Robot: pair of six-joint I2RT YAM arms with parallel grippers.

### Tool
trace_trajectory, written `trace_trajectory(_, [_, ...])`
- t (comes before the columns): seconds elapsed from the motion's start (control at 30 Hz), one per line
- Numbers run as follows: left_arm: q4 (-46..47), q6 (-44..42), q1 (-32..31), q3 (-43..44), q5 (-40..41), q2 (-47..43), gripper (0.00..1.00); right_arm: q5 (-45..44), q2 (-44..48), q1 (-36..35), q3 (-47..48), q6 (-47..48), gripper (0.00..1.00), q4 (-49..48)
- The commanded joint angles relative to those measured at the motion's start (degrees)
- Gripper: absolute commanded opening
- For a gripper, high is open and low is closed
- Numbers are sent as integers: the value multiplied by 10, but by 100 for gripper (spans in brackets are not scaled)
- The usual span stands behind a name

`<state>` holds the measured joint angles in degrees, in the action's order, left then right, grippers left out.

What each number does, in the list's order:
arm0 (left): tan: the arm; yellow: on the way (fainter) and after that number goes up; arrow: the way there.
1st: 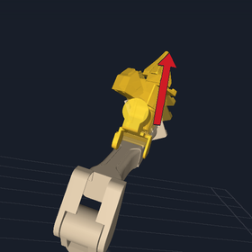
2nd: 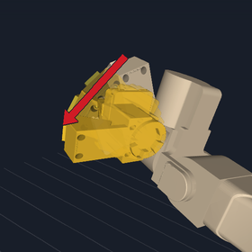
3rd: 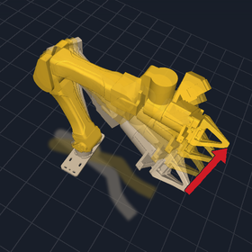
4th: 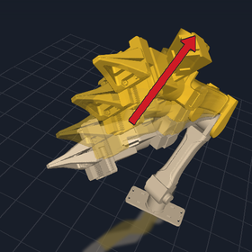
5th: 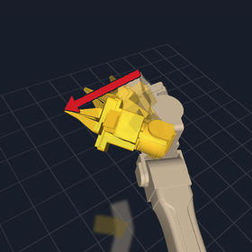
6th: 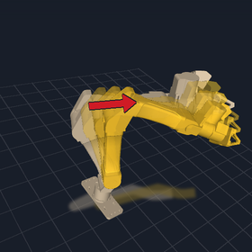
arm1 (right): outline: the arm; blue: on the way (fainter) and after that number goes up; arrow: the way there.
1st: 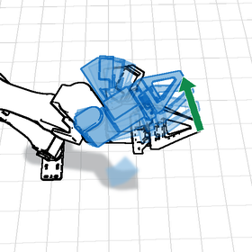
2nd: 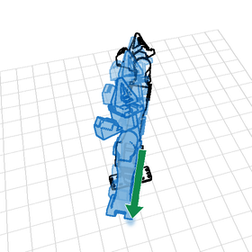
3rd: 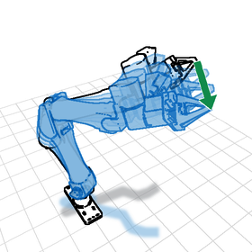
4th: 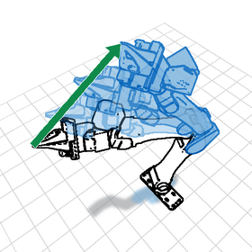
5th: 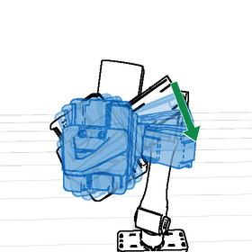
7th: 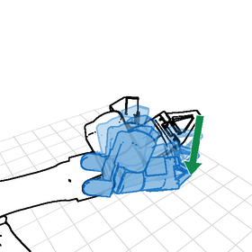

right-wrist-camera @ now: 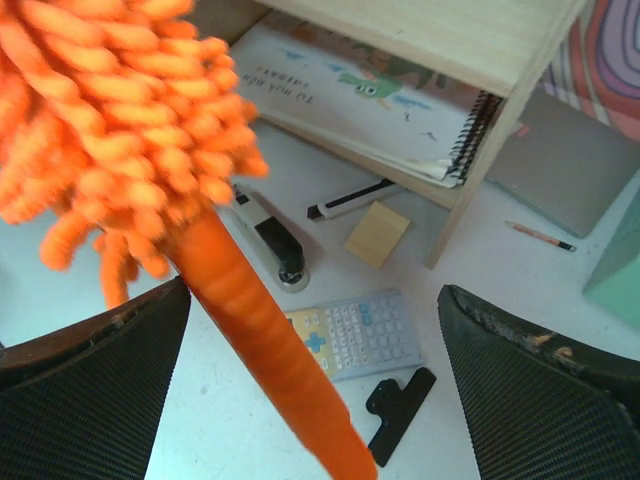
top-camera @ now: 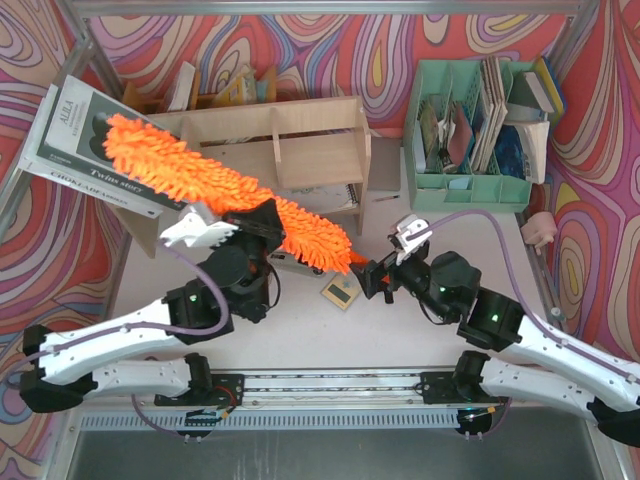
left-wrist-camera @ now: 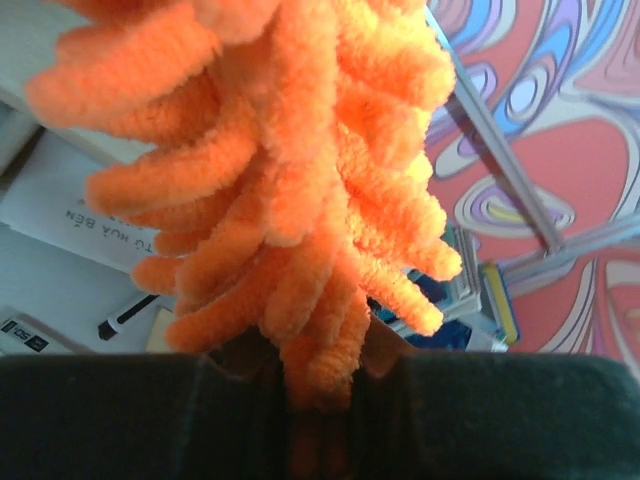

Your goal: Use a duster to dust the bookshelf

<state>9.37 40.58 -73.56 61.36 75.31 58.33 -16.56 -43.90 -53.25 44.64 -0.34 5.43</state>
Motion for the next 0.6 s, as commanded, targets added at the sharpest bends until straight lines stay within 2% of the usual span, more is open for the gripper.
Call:
trace_trajectory(0.0, [-41, 63, -21, -7, 104, -48, 0, -77, 21, 3, 23, -10, 99, -16])
trace_trajectory(0.07, [-98, 110, -32, -7, 133, -65, 0, -95, 19, 3, 27, -15, 99, -13])
trace_trajectory(0.2, [-300, 285, -54, -10, 192, -105, 0, -131, 7, 3, 42, -26, 99, 0])
trace_trajectory(0.27, [-356, 333, -61, -25, 216, -129, 0, -143, 3, 3, 50, -30, 99, 7])
trace_trajectory(0.37, [-352, 343, -65, -75, 226, -181, 0, -144, 2, 3, 56, -37, 99, 13])
trace_trajectory(0.57, [-266, 278, -65, -161, 252, -266, 0, -147, 1, 3, 64, -50, 99, 28])
